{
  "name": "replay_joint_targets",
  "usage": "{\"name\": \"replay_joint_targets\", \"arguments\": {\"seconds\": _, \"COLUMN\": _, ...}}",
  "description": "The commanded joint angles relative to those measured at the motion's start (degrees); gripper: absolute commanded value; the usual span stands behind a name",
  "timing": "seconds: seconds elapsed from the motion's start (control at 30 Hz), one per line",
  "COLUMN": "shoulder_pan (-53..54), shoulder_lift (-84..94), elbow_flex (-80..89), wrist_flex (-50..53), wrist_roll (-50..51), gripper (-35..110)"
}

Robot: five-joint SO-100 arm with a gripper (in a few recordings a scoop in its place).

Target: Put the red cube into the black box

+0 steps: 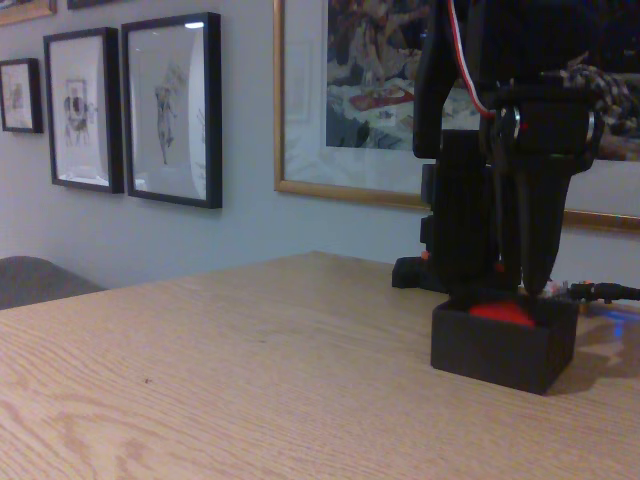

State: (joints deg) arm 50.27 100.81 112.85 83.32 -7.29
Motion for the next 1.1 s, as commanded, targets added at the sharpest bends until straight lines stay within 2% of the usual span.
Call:
{"name": "replay_joint_targets", "arguments": {"seconds": 0.0, "shoulder_pan": 0.26, "shoulder_lift": 1.58, "elbow_flex": 0.79, "wrist_flex": 0.44, "wrist_roll": -0.62, "gripper": 26}}
{"name": "replay_joint_targets", "arguments": {"seconds": 0.13, "shoulder_pan": -2.11, "shoulder_lift": 2.72, "elbow_flex": -1.49, "wrist_flex": 2.55, "wrist_roll": 0.18, "gripper": 23}}
{"name": "replay_joint_targets", "arguments": {"seconds": 0.27, "shoulder_pan": -11.16, "shoulder_lift": 10.02, "elbow_flex": -2.9, "wrist_flex": 3.78, "wrist_roll": 2.2, "gripper": 18}}
{"name": "replay_joint_targets", "arguments": {"seconds": 0.4, "shoulder_pan": -26.19, "shoulder_lift": 23.03, "elbow_flex": 5.71, "wrist_flex": -4.92, "wrist_roll": 4.39, "gripper": 7}}
{"name": "replay_joint_targets", "arguments": {"seconds": 0.6, "shoulder_pan": -41.57, "shoulder_lift": 32.26, "elbow_flex": 20.57, "wrist_flex": -12.22, "wrist_roll": 8.0, "gripper": 8}}
{"name": "replay_joint_targets", "arguments": {"seconds": 0.8, "shoulder_pan": -49.66, "shoulder_lift": 42.63, "elbow_flex": 36.3, "wrist_flex": -22.06, "wrist_roll": 10.9, "gripper": 5}}
{"name": "replay_joint_targets", "arguments": {"seconds": 1.07, "shoulder_pan": -53.0, "shoulder_lift": 47.46, "elbow_flex": 40.87, "wrist_flex": -24.35, "wrist_roll": 12.57, "gripper": 2}}
